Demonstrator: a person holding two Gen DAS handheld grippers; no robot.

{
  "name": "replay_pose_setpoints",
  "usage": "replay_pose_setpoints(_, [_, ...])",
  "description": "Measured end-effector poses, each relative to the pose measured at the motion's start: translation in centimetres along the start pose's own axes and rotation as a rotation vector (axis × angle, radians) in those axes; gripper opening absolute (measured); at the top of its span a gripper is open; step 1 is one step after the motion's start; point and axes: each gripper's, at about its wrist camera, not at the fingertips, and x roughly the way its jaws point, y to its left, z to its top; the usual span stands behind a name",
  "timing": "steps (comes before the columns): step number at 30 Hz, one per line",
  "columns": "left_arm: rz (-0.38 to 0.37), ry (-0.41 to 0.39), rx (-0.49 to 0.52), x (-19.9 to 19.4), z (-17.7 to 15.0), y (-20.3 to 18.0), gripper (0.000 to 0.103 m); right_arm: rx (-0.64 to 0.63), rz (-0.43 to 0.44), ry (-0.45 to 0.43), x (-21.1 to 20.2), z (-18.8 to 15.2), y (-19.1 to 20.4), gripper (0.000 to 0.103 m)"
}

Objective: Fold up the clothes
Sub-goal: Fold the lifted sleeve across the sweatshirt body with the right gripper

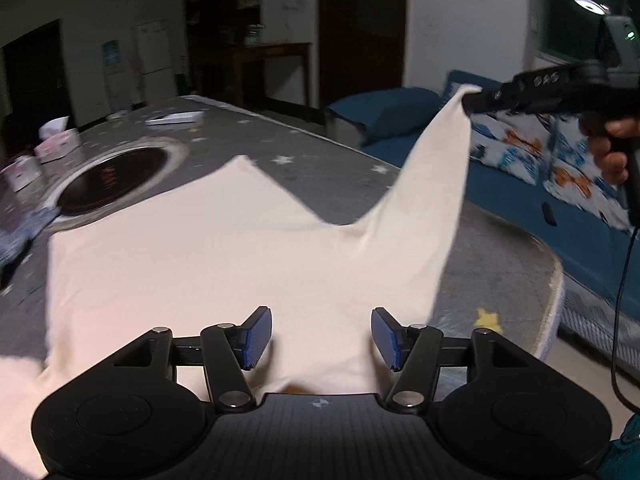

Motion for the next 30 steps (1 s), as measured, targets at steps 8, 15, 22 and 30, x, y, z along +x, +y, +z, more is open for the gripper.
replay_pose_setpoints(8, [0.133,-0.038,-0.136,-4.2,-2.6,4.6,0.063,-0.204,0.219,0.043,4.1,1.9,10.4,0.007])
replay_pose_setpoints(15, [0.203,-0.048,-0.219,-6.7,-4.7,7.1,0.064,-0.346,0.374,0.139,7.9,-0.2,18.6,0.007])
replay_pose_setpoints(22, [0.226,-0.046,-0.263,-7.5,-6.0,7.9,0.064,-0.492,0.461,0.272,10.9,-4.4,23.9,0.007])
replay_pose_setpoints(30, [0.233,-0.065,-0.267,-7.9,-5.4,8.2,0.064,-0.535,0.511,0.327,10.3,-6.0,24.7,0.019])
